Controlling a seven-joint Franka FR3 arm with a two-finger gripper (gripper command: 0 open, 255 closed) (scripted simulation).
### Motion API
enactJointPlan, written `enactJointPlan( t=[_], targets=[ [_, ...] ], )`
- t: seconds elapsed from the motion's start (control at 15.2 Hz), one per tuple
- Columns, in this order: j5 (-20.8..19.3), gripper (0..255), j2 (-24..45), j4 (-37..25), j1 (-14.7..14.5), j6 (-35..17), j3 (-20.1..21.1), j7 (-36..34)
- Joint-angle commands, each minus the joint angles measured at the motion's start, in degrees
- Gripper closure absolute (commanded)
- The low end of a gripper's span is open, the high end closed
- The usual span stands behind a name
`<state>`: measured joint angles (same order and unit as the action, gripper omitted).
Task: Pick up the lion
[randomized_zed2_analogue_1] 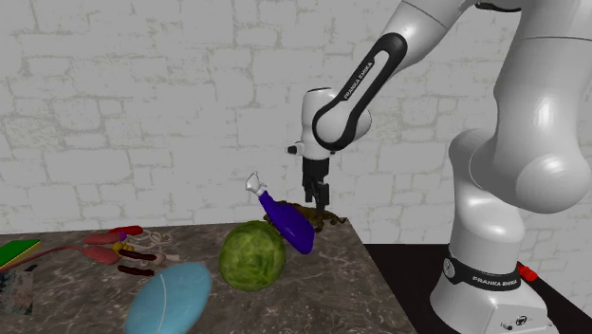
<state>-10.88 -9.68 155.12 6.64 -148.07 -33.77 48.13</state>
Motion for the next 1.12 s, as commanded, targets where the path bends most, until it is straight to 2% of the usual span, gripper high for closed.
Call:
enactJointPlan(
  t=[0.0,0.2,0.33,0.4,0.99,1.06],
  targets=[
    [1.4,0,2.1,0.2,-0.6,-2.2,-0.5,1.1],
    [4.9,0,5.8,0.6,-1.8,-5.9,-1.2,3.6],
    [5.0,0,5.8,0.6,-1.7,-5.9,-1.1,3.6],
    [4.8,255,5.7,0.6,-1.7,-5.9,-1.1,3.4],
    [5.0,255,5.8,0.6,-1.7,-5.9,-1.1,3.6],
    [3.8,255,4.8,0.5,-1.4,-4.9,-1.0,2.8]
  ],
)
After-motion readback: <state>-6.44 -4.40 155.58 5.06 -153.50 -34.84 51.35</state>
